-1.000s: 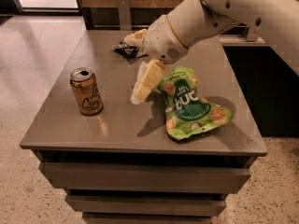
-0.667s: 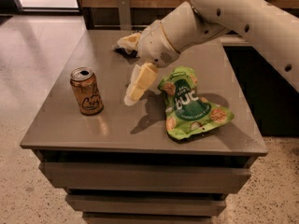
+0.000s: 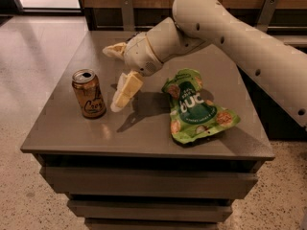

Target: Pick orange can

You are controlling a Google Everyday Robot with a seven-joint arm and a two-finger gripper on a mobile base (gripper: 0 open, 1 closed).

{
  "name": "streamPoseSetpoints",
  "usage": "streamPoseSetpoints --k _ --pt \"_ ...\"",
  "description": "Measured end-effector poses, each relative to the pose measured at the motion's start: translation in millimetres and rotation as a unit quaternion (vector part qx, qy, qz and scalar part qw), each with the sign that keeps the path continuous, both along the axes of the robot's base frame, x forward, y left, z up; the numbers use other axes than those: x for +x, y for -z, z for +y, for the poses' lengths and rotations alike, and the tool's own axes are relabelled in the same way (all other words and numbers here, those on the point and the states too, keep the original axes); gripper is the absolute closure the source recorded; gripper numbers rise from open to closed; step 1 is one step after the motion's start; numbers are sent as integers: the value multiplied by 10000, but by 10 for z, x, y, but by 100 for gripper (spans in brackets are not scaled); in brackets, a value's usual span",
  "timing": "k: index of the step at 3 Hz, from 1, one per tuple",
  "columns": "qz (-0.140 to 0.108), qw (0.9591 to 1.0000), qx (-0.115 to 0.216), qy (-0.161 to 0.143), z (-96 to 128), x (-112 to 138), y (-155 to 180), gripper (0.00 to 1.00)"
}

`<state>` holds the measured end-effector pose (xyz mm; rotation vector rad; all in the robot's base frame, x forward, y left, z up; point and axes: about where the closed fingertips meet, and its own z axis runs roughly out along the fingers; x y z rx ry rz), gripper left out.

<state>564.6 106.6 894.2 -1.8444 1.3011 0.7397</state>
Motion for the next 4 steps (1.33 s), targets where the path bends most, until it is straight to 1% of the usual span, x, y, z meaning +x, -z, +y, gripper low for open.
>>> streamPoseSetpoints --k 2,3,4 --pt "160 9985 413 -323 366 47 161 0" --pt "236 9973 512 -467 475 26 191 2" --pt "280 9963 564 -577 548 0 204 19"
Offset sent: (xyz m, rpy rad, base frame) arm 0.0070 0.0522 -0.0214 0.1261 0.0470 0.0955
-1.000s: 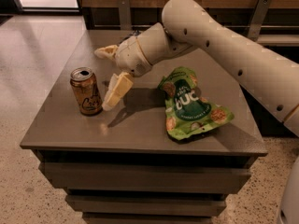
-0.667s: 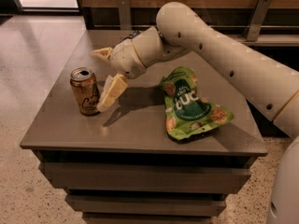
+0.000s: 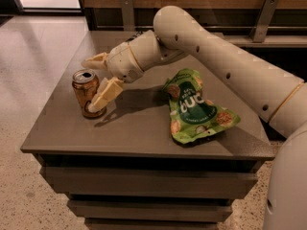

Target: Pick orange can

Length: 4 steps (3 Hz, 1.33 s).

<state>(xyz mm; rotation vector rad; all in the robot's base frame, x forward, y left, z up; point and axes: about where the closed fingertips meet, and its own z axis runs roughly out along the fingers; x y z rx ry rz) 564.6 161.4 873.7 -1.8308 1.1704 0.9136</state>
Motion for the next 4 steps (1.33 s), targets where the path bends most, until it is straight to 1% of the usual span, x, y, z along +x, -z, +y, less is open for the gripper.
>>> streamPoseSetpoints --k 2,3,4 --pt "44 10000 31 -68 44 -36 11 66" --pt "27 10000 61 -64 37 -33 0 89" --pt "-56 9998 158 -93 14 -9 -121 100"
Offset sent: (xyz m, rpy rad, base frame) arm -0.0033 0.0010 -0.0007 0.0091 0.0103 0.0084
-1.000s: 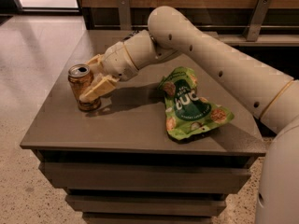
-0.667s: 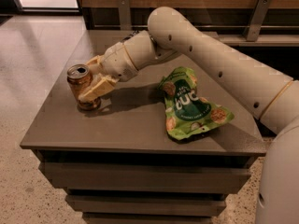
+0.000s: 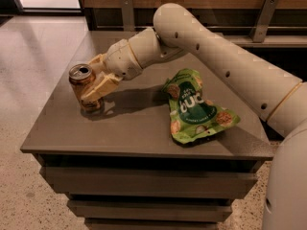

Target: Pick orange can

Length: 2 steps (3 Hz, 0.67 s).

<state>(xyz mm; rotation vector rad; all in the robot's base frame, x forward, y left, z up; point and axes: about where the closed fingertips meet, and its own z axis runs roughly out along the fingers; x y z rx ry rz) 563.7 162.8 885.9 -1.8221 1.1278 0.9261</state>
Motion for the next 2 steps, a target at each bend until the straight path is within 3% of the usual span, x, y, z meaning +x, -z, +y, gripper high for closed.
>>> streamPoseSetpoints --k 2 --pt "-464 9985 255 -122 -121 80 -574 100"
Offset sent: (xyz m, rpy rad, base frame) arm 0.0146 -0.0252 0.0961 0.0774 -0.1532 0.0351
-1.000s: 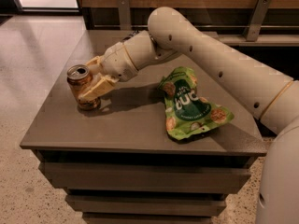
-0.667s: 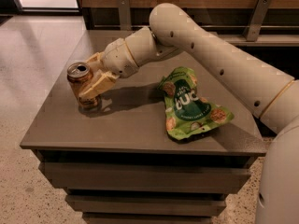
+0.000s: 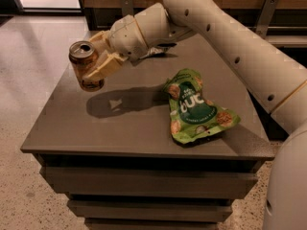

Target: Pick orange can

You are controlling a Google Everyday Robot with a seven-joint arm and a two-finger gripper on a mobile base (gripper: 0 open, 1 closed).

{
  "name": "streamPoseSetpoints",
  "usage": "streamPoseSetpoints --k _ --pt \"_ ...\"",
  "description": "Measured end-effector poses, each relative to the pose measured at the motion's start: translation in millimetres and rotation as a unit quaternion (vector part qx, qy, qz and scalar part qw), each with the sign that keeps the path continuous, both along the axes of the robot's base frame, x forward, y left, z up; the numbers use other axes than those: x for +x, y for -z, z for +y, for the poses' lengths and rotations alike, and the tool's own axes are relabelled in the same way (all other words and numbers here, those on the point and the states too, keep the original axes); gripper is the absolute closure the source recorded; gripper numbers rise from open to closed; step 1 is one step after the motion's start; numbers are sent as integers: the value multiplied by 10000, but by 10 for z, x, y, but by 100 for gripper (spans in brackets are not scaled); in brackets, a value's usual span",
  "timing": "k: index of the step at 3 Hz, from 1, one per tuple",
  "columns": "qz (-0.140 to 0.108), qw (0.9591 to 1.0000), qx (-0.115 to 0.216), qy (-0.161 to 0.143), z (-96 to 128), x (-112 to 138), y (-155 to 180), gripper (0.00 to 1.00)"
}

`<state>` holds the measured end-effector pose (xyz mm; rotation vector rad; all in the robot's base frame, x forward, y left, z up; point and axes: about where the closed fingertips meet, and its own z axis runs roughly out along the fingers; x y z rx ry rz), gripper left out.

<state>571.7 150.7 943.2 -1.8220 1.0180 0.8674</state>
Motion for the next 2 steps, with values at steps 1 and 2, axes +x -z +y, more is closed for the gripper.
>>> streamPoseSetpoints --k 1,2 --pt "-29 9999 38 -125 -19 29 -144 100" --pt "8 9996 43 -263 -9 42 -210 100"
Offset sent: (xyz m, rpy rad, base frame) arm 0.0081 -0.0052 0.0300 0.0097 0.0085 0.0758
